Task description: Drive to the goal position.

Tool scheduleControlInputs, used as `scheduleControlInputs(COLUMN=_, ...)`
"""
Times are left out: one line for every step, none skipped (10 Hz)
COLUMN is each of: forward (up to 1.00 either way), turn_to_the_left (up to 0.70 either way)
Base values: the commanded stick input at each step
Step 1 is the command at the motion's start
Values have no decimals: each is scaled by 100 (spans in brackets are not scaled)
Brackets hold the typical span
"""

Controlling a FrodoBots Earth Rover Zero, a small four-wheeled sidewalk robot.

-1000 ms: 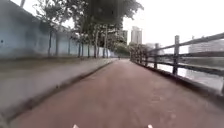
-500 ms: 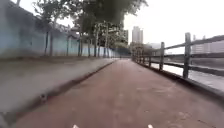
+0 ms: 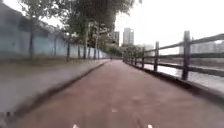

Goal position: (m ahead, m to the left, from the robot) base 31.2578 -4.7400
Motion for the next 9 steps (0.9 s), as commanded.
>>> scheduleControlInputs(forward=100, turn_to_the_left=0)
scheduleControlInputs(forward=100, turn_to_the_left=0)
scheduleControlInputs(forward=100, turn_to_the_left=0)
scheduleControlInputs(forward=100, turn_to_the_left=0)
scheduleControlInputs(forward=100, turn_to_the_left=0)
scheduleControlInputs(forward=100, turn_to_the_left=0)
scheduleControlInputs(forward=100, turn_to_the_left=-26)
scheduleControlInputs(forward=100, turn_to_the_left=-40)
scheduleControlInputs(forward=100, turn_to_the_left=-40)
